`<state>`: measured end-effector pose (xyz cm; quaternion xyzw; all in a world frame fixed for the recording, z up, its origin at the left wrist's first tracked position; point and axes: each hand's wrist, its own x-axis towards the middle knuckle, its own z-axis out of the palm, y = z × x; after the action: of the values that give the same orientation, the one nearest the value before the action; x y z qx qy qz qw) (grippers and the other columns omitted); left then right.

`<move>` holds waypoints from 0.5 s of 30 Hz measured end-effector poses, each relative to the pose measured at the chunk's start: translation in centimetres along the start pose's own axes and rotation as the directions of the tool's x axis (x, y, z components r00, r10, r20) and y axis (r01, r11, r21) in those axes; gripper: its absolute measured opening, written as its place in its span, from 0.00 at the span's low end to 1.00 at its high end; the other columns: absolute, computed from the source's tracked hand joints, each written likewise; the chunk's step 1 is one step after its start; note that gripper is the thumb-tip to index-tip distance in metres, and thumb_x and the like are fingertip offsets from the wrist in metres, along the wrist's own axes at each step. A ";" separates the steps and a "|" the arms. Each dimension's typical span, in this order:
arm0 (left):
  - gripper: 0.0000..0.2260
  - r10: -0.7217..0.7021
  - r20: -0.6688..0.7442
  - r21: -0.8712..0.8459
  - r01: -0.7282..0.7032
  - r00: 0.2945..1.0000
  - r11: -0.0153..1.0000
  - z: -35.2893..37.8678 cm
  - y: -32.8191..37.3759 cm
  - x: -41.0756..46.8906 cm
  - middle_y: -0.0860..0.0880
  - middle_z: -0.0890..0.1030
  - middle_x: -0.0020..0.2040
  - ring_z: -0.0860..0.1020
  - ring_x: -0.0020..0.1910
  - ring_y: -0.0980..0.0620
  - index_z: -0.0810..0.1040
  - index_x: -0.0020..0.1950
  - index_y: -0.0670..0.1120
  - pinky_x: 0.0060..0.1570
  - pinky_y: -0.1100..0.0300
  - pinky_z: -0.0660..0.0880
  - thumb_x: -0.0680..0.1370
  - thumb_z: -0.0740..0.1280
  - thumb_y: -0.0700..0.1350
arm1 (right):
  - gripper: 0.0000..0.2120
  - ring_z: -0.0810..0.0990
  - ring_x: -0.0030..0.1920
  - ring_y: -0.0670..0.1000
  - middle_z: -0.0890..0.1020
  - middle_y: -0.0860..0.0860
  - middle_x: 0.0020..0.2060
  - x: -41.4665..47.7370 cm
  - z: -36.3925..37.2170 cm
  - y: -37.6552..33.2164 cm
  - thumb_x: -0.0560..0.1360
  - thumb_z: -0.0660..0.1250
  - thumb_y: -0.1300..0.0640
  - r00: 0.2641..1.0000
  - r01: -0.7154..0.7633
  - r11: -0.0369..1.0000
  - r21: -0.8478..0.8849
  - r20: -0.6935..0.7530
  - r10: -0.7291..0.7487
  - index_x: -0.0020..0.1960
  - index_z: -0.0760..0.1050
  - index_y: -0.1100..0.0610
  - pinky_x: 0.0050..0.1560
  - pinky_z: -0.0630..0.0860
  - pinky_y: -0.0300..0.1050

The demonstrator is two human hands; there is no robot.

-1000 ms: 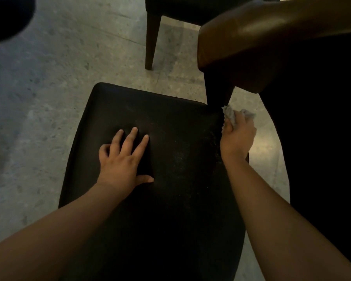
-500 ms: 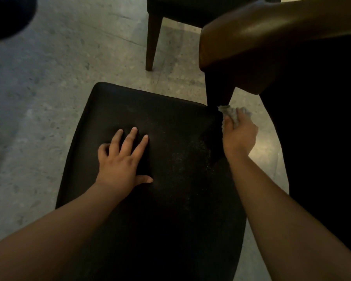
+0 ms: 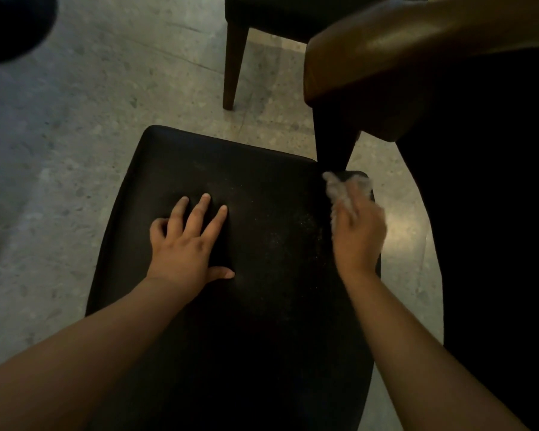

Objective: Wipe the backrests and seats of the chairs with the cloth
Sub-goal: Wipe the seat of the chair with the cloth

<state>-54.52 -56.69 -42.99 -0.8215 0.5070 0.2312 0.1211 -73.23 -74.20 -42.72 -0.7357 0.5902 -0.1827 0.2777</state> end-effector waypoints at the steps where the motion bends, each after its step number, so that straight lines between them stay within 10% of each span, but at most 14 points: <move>1: 0.51 0.001 0.001 0.004 -0.001 1.000 1.000 0.0 0.0 0.0 0.49 0.35 0.78 0.38 0.76 0.41 0.34 0.77 0.58 0.71 0.41 0.50 0.68 0.63 0.73 | 0.20 0.78 0.56 0.54 0.77 0.57 0.60 1.6 -0.1 0.4 0.80 0.57 0.52 0.997 -0.065 0.998 -0.027 -0.042 0.063 0.72 0.68 0.50 0.56 0.77 0.48; 7: 0.51 0.003 -0.005 0.023 -0.003 1.000 1.000 0.3 -0.1 0.2 0.49 0.34 0.78 0.38 0.76 0.41 0.32 0.76 0.57 0.71 0.41 0.50 0.68 0.63 0.74 | 0.21 0.74 0.64 0.55 0.76 0.57 0.64 5.7 1.1 1.3 0.81 0.59 0.48 0.961 -0.275 0.959 -0.072 -0.038 0.273 0.73 0.68 0.52 0.63 0.71 0.48; 11: 0.51 0.001 0.008 0.028 -0.001 1.000 1.000 0.2 0.1 0.2 0.48 0.33 0.77 0.37 0.76 0.41 0.32 0.76 0.57 0.71 0.41 0.50 0.68 0.62 0.73 | 0.20 0.74 0.53 0.45 0.73 0.54 0.62 1.4 2.1 -0.2 0.80 0.61 0.51 0.993 -0.118 0.993 0.018 0.020 0.118 0.72 0.68 0.47 0.47 0.73 0.34; 15: 0.51 -0.004 0.015 0.027 0.003 1.000 1.000 0.2 0.2 0.2 0.48 0.33 0.77 0.37 0.76 0.41 0.31 0.76 0.57 0.71 0.41 0.49 0.69 0.62 0.73 | 0.21 0.72 0.55 0.40 0.70 0.49 0.64 -4.9 2.3 -1.4 0.78 0.64 0.54 0.982 0.012 0.992 0.127 0.186 -0.036 0.69 0.69 0.41 0.57 0.73 0.35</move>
<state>-54.65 -56.85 -43.26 -0.8189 0.5078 0.2303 0.1364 -71.90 -68.82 -43.34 -0.7378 0.5397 -0.1524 0.3756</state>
